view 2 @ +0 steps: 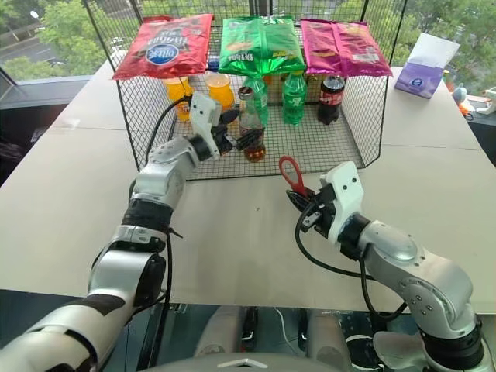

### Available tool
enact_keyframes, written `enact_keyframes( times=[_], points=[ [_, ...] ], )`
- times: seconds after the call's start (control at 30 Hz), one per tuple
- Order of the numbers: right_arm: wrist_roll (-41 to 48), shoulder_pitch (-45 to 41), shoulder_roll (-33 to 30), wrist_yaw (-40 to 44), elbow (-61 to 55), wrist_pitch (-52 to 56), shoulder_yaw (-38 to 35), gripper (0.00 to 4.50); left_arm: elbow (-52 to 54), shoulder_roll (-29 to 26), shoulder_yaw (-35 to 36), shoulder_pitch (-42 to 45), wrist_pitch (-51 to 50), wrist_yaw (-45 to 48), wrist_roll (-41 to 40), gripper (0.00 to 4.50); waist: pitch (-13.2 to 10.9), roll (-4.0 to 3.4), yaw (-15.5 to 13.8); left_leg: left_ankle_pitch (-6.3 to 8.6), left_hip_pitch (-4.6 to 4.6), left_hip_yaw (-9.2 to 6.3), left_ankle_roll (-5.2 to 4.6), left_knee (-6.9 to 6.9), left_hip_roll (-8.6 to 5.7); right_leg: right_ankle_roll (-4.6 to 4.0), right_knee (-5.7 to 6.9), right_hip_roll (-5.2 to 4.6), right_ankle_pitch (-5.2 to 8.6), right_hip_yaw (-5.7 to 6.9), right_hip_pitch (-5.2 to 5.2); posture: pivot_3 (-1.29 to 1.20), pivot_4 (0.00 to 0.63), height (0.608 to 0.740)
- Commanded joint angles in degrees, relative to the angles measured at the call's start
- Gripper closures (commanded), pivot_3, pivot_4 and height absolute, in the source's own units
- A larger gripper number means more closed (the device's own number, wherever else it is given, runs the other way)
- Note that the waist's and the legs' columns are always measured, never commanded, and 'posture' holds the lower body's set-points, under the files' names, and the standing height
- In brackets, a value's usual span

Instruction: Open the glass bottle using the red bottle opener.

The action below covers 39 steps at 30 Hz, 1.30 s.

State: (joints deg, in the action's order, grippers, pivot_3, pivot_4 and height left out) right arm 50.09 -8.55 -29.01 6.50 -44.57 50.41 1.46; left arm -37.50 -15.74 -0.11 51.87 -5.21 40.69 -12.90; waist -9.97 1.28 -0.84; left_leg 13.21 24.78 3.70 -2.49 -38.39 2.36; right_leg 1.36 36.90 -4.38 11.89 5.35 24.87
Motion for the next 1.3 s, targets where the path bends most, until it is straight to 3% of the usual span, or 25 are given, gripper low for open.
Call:
enact_keyframes(
  times=[0.03,0.07,0.2,0.23,0.37,0.53,0.63,0.9,1.1,1.13,1.2,1.3],
  points=[
    [-0.39,-0.05,0.27,-0.03,-2.66,-0.66,-0.53,4.50,-3.76,1.15,0.91,3.64,3.62,-1.15,0.95,0.05,0.00,0.00,0.02,0.00,-0.01,0.01,0.00,0.00,0.00,0.00,0.00,0.00,0.00,-0.01,0.00,0.00,0.150,0.740],
    [-0.51,-0.04,0.34,-0.03,-2.66,-0.69,-0.53,4.50,-4.97,1.52,1.27,4.30,4.32,-1.28,0.93,0.05,-0.01,0.01,-0.01,0.00,0.00,-0.01,0.00,0.00,0.00,0.00,0.00,0.00,0.00,0.01,0.00,0.00,0.150,0.740],
    [-0.81,0.48,0.27,0.12,-2.87,-0.78,-0.82,4.50,-7.76,2.07,1.56,5.57,6.65,0.13,0.80,1.80,-0.01,0.01,0.00,0.00,0.00,0.00,0.00,0.00,0.00,0.00,0.00,-0.01,0.00,0.01,0.00,0.00,0.150,0.740],
    [-0.92,0.71,0.22,0.14,-2.95,-0.84,-0.89,4.50,-7.87,2.05,1.62,5.55,6.97,0.42,0.81,2.05,-0.01,0.01,0.00,0.00,0.00,0.00,0.00,0.00,0.00,0.00,0.00,-0.01,0.00,0.01,0.00,0.00,0.150,0.740],
    [-1.34,1.39,0.12,-0.21,-3.54,-0.95,-1.34,4.50,-2.61,1.68,1.99,3.63,4.50,5.87,-2.23,2.04,-0.01,0.01,0.01,0.00,0.01,-0.01,0.00,0.00,0.00,0.00,0.00,-0.01,0.00,0.02,0.00,0.00,0.150,0.740],
    [-5.71,1.21,-2.03,0.60,-5.43,-2.89,-1.81,4.50,16.54,-0.74,-0.18,-3.01,-7.24,18.59,-10.44,2.04,-0.02,0.00,0.11,0.01,0.04,0.02,-0.01,0.00,0.02,-0.01,0.00,-0.01,0.00,-0.03,0.02,0.00,0.150,0.740],
    [-8.83,1.21,-3.15,1.36,-6.17,-4.87,-1.99,4.50,24.84,-2.14,-3.37,-7.11,-10.44,22.66,-11.11,2.04,-0.01,0.00,0.04,0.01,0.02,0.02,-0.01,0.00,0.02,-0.01,0.00,-0.01,0.00,-0.04,0.02,0.00,0.150,0.740],
    [-15.25,2.50,-4.32,0.91,-7.46,-6.53,-3.95,4.50,26.40,-1.46,-8.23,-14.30,-5.45,24.82,-7.16,2.04,0.00,-0.02,0.00,0.00,-0.05,0.01,-0.01,-0.09,0.01,0.00,0.05,0.00,-0.01,-0.05,-0.03,0.00,0.150,0.740],
    [-18.18,1.93,-3.37,0.97,-7.38,-6.70,-2.86,4.50,23.94,-1.22,-8.71,-15.13,-3.11,26.19,-6.65,2.04,0.02,-0.04,-0.04,0.00,-0.05,0.00,-0.01,-0.10,0.02,0.00,0.06,0.02,-0.01,-0.05,-0.04,0.00,0.150,0.740],
    [-18.64,1.71,-3.23,1.01,-7.41,-6.78,-2.71,4.50,23.85,-1.22,-8.59,-14.91,-2.95,26.37,-6.79,0.99,0.02,-0.04,-0.02,0.00,-0.05,0.01,-0.01,-0.10,0.01,0.00,0.06,0.01,-0.01,-0.06,-0.04,0.00,0.150,0.740],
    [-19.55,1.42,-3.04,1.09,-7.56,-6.85,-2.50,4.50,24.12,-1.23,-8.25,-14.64,-3.21,26.55,-7.32,0.13,0.02,-0.04,-0.01,0.00,-0.05,0.01,-0.01,-0.10,0.01,0.00,0.06,0.01,-0.01,-0.06,-0.03,0.00,0.150,0.740],
    [-20.80,0.98,-3.02,1.48,-7.62,-7.04,-2.30,4.50,25.34,-1.30,-7.77,-14.16,-4.19,26.66,-8.26,0.03,0.02,-0.04,-0.01,0.00,-0.05,0.00,-0.01,-0.10,0.02,0.00,0.06,0.02,-0.01,-0.06,-0.04,0.00,0.150,0.740]
  ],
)
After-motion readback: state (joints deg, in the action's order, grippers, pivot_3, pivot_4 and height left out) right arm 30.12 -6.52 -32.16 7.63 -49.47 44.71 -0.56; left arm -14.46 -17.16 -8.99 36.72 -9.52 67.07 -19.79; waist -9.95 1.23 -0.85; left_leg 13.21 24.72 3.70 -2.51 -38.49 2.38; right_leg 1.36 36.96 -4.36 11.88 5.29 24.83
